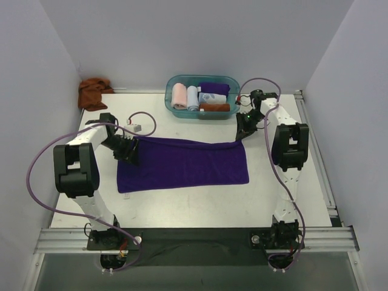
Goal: Roll the towels
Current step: Flatten the towel
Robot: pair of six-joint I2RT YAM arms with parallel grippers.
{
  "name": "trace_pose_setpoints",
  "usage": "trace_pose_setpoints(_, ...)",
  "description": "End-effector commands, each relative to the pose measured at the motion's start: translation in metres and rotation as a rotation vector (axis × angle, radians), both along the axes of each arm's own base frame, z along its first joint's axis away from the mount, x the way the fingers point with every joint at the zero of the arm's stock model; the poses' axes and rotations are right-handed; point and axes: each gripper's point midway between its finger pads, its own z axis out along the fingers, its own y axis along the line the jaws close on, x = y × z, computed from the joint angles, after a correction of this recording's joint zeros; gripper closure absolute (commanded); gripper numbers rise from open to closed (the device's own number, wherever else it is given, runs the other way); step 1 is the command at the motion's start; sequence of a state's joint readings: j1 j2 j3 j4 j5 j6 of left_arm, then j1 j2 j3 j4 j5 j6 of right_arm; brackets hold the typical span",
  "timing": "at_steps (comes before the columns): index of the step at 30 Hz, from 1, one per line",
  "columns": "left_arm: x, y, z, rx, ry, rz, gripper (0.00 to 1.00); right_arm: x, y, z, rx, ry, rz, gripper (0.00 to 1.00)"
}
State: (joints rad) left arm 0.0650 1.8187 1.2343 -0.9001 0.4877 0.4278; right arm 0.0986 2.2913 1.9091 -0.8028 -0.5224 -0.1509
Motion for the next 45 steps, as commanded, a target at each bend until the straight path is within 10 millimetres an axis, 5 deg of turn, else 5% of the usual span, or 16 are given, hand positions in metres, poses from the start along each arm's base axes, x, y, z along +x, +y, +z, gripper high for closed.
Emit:
trace_pose_setpoints(1,0.010,-0.007,0.007,-0.042,-0.039,-0.007,0.40,0.000,0.001,0.020,0.030,-0.012,0.014,1.00)
trace_pose_setpoints(9,0.006,-0.003,-0.002,-0.023,-0.007,0.007,0.40,0.080,-0.020,0.062,0.050,-0.389,-0.220,1.00)
trace_pose_setpoints(15,0.009,0.000,-0.002,-0.013,-0.010,0.020,0.40,0.094,-0.042,0.040,-0.048,-0.439,-0.333,0.98)
trace_pose_setpoints(17,0.011,0.001,-0.002,-0.017,-0.008,0.030,0.40,0.093,-0.040,0.031,-0.072,-0.405,-0.317,0.74)
trace_pose_setpoints(18,0.012,0.000,-0.001,-0.026,-0.011,0.035,0.40,0.088,-0.044,0.026,-0.097,-0.378,-0.324,0.36)
trace_pose_setpoints(19,0.013,0.000,-0.001,-0.031,-0.015,0.038,0.39,0.085,-0.044,0.027,-0.105,-0.377,-0.317,0.20)
trace_pose_setpoints(21,0.015,-0.002,0.002,-0.048,-0.023,0.046,0.39,0.076,-0.049,0.031,-0.127,-0.360,-0.310,0.15)
trace_pose_setpoints(26,0.017,-0.004,0.021,-0.089,-0.090,0.047,0.40,0.039,-0.058,0.075,-0.148,-0.400,-0.219,0.21)
trace_pose_setpoints(27,0.014,-0.005,0.023,-0.089,-0.102,0.016,0.40,0.015,-0.053,0.079,-0.131,-0.364,-0.183,0.24)
trace_pose_setpoints(34,-0.031,0.006,0.014,-0.009,-0.092,-0.144,0.57,-0.115,-0.030,0.037,-0.231,-0.055,0.145,0.62)
trace_pose_setpoints(38,-0.056,0.007,0.004,0.021,-0.060,-0.182,0.70,-0.147,-0.029,0.019,-0.280,0.030,0.187,0.80)
trace_pose_setpoints(45,-0.070,0.021,-0.015,0.125,-0.030,-0.192,0.73,-0.165,-0.037,-0.005,-0.329,0.126,0.198,0.84)
